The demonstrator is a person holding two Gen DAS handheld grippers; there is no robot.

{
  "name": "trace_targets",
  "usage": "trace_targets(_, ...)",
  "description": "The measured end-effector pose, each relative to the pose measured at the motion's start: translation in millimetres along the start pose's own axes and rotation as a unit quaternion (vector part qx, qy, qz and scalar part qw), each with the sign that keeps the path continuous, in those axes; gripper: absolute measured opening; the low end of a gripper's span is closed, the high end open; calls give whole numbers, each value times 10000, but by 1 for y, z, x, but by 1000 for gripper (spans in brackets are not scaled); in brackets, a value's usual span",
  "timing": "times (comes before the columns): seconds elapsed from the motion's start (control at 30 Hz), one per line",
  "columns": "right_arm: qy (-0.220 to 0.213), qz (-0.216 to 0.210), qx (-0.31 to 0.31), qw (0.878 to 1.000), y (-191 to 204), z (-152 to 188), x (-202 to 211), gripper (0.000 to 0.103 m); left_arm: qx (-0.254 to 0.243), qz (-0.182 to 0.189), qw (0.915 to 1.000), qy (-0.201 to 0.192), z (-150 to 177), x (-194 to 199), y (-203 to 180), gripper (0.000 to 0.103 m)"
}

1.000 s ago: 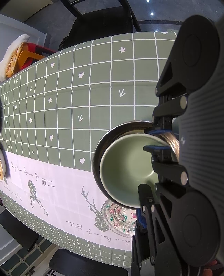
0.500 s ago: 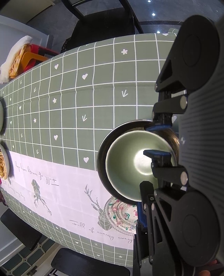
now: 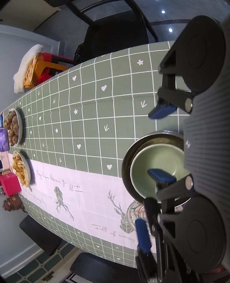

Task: Organize plates and bowls
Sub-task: 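Close the right gripper on the rim of the nested bowl stack, then lift the bowl stack with the right gripper and carry it toward the glass plate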

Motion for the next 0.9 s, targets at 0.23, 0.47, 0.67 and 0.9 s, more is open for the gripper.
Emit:
trace_targets(0.23,114,-687,-626,9956,-14,22,-15,83,158,519,9975,-451,20,11,12,87)
trace_targets(0.47,-70,-1318,-1504,9798,-33,42,-32,83,1042,925,9897,-328,48,-7,41,87)
trace_targets(0.67,-309,-1636,-2027,9650,-45,54,-45,83,1934,1213,9734,-202,57,-36,58,87)
trace_targets(0.9,-722,-1599,-1903,9659,-43,51,-33,80,1984,1396,9701,-123,63,-52,48,87)
Point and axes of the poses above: each gripper's, at about its wrist camera, not at the fingertips, and x roughly against the way its jaws point, y to its left, z to its underside, the point moved 7 cm from there along -x, roughly the way its jaws point, and after that the axes turned 6 degrees about -z, right-handed, at the moved point
